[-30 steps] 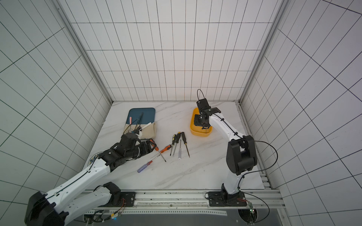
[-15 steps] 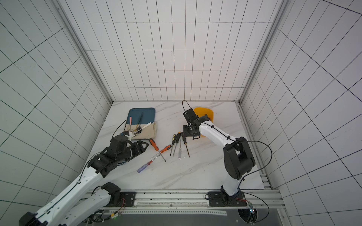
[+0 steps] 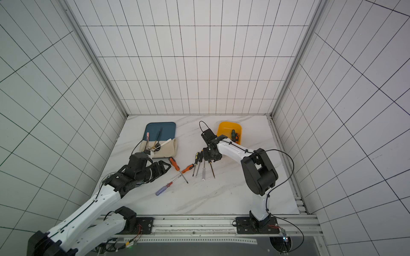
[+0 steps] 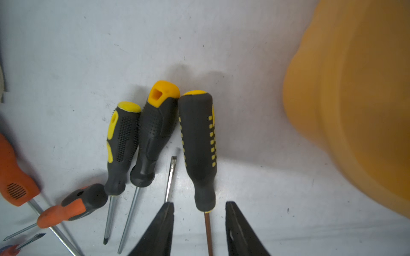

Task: Put the screwdriver on the desktop into the storage box
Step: Pick up the screwdriver from the center of the board.

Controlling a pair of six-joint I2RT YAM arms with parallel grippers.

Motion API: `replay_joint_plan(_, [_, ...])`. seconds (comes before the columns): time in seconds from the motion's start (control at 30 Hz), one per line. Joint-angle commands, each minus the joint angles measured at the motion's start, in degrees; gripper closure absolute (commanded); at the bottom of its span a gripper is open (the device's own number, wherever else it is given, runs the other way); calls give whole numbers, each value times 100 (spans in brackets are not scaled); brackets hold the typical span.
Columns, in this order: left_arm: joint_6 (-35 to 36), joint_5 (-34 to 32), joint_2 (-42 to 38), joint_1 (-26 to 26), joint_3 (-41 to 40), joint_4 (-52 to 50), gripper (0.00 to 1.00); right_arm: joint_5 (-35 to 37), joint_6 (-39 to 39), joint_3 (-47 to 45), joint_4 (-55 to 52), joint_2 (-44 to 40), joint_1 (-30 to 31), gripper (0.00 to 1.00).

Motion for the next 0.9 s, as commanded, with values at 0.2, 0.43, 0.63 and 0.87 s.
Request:
replay_joint_plan(0.2, [8,393,101,21,-124,450,24,46,-27,103,-22,380,49,60])
replay_joint_plan(0.43, [7,440,182,10,-152,503,24,49,-62,173,-36,535,64,64])
replay_joint_plan(0.63, [8,442,182,10,-148,512,24,53,-80,260,-56,670,82,70])
replay_joint_plan(0.87, [-3,441,199,10,-165,507,24,130,-106,323,-94,783,119,72])
